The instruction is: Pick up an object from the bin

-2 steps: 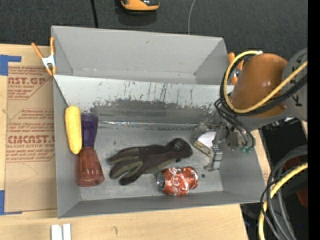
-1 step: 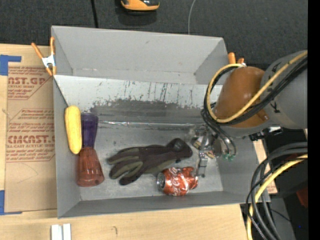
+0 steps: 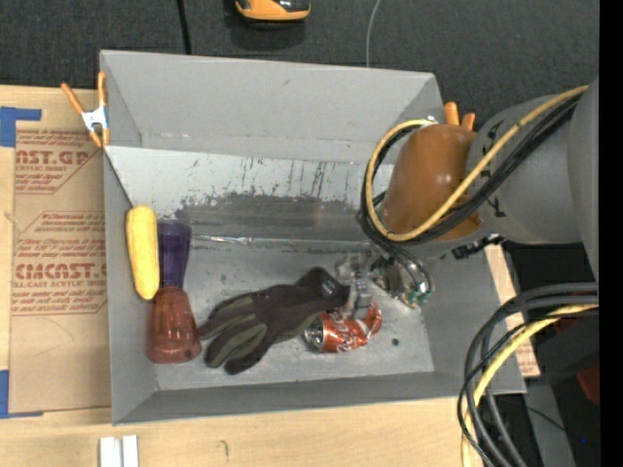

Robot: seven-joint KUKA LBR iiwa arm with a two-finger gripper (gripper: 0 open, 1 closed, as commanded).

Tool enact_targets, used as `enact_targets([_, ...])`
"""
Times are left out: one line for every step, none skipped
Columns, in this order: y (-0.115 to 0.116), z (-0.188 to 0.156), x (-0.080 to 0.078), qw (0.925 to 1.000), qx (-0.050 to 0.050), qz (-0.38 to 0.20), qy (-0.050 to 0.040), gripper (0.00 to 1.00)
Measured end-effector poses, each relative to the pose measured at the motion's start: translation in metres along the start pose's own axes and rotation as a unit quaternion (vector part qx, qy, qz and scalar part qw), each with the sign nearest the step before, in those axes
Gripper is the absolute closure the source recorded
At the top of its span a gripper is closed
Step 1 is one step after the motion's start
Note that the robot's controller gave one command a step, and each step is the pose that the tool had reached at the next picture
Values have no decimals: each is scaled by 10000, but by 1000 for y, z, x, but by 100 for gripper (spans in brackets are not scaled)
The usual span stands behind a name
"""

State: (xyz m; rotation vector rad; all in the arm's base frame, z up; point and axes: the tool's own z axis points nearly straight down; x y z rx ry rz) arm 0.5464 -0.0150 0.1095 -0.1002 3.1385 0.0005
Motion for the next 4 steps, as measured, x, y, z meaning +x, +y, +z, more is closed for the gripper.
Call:
enact_targets([0, 0, 0, 10000, 1, 0, 0, 100])
enact_targets([-16, -13, -7, 10000, -1, -55, 7, 100])
enact_targets([-17, -21, -4, 10000, 2, -75, 1, 100])
enact_targets([-36, -96, -39, 9999, 3, -108, -8, 100])
